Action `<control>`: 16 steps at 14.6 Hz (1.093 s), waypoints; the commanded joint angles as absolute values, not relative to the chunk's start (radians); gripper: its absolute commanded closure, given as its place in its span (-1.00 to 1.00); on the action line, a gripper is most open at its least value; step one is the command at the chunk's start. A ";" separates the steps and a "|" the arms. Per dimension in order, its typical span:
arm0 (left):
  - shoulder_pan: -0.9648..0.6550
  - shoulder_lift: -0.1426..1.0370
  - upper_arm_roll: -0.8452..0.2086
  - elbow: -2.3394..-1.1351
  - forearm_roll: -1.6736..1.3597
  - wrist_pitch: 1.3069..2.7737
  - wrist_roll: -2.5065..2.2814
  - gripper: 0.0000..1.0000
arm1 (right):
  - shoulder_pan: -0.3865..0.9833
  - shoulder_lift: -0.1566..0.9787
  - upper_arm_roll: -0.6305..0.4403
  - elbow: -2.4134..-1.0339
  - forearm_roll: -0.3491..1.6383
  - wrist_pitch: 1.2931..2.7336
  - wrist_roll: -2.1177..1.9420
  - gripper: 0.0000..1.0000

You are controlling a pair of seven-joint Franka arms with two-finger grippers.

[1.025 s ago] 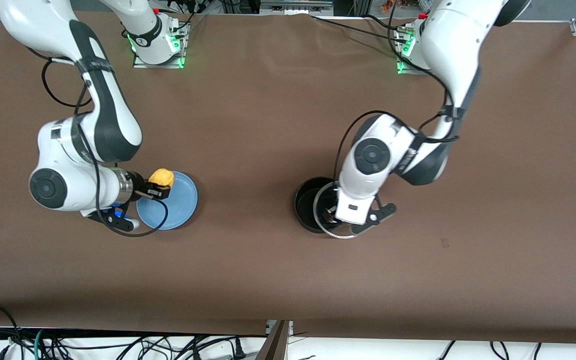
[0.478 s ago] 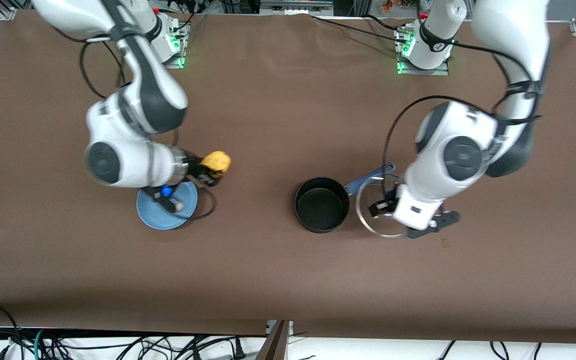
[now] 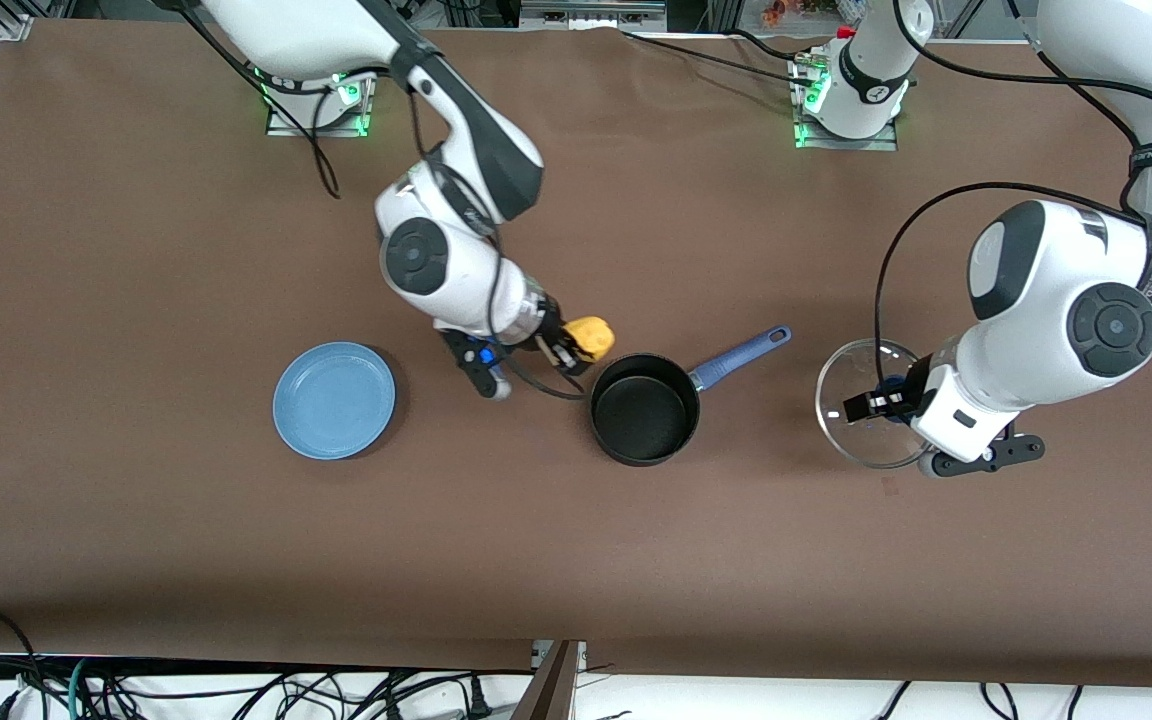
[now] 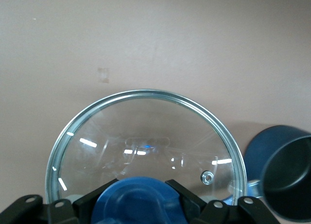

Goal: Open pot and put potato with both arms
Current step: 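Lower the potato into the pot and open the right gripper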

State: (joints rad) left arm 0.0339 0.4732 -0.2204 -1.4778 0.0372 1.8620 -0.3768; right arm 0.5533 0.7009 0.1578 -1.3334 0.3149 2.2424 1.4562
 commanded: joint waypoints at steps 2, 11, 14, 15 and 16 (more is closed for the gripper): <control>0.058 0.361 -0.232 -1.694 0.020 2.021 -0.330 0.66 | 0.626 0.791 0.150 -1.275 0.327 2.460 1.572 -0.35; 0.172 0.250 -0.232 -2.087 0.020 2.394 -0.123 0.66 | 0.618 0.749 0.103 -1.278 0.263 2.369 1.560 -0.98; 0.178 0.242 -0.232 -2.196 0.023 2.523 -0.083 0.65 | 0.572 0.674 0.089 -1.282 0.206 2.191 1.406 -0.98; 0.179 0.242 -0.232 -2.230 0.026 2.578 -0.083 0.65 | 0.539 0.648 0.084 -1.282 0.207 2.122 1.328 -0.98; 0.183 0.244 -0.230 -2.255 0.026 2.615 -0.083 0.65 | 0.508 0.628 0.083 -1.285 0.209 2.052 1.248 -0.98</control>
State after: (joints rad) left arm 0.1628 0.2968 -0.2211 -2.1661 0.0372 2.5404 -0.1218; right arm 0.5646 0.6871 0.0810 -1.2658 0.2178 2.1706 1.3807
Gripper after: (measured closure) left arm 0.564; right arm 0.009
